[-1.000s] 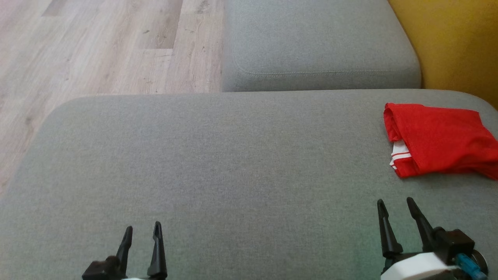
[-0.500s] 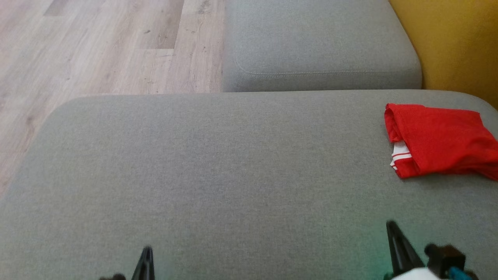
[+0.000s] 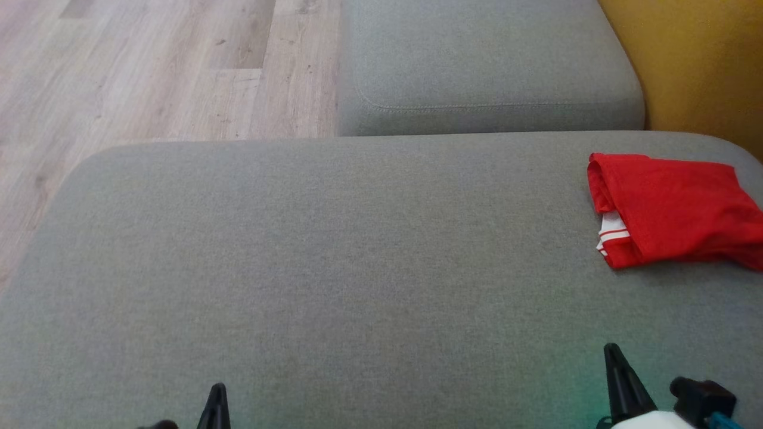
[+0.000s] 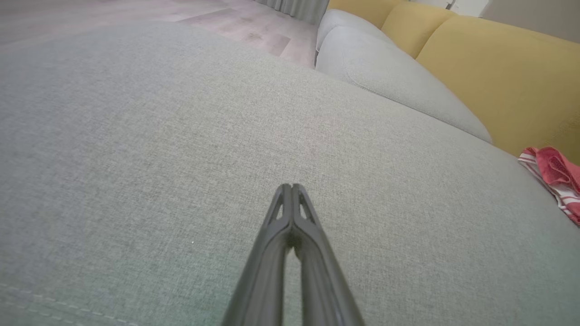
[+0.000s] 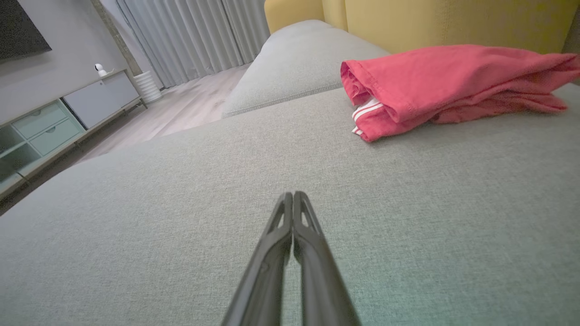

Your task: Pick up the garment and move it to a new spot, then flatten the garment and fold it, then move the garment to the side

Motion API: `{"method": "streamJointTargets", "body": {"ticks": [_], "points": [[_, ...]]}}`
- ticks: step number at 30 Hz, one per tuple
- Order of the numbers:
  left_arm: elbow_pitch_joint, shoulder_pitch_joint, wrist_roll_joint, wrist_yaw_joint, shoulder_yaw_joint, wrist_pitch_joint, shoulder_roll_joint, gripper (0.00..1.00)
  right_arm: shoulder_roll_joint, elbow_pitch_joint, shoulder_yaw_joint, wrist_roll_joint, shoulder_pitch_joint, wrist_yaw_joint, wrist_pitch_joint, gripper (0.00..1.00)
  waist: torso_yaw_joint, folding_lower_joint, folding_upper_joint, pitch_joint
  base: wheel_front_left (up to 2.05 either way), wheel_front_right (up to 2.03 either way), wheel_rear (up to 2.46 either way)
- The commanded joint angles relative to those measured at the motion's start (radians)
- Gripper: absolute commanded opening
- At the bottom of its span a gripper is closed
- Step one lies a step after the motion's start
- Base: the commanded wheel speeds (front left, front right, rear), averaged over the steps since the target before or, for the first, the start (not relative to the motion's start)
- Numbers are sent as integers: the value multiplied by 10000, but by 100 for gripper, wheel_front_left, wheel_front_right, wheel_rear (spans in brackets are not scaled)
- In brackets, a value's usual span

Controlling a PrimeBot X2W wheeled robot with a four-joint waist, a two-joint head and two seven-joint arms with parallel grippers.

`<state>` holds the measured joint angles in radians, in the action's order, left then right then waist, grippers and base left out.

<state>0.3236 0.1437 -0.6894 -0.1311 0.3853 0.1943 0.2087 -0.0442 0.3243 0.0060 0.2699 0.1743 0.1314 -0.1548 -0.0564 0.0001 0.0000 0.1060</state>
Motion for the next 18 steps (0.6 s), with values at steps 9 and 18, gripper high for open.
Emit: {"method": "streamJointTargets", "body": {"ticks": [9,18], "points": [[-317,-718,-907,290,-635,-300,-134,0,-13,-393,-149,1337,-720,-1,254,0,51,-1,0,-98,0,0,0],[-366,-878,-1646,497,-1018,-543,-259,0,-17,-429,-243,2408,-906,-2,470,0,96,-1,0,-186,0,0,0]]}}
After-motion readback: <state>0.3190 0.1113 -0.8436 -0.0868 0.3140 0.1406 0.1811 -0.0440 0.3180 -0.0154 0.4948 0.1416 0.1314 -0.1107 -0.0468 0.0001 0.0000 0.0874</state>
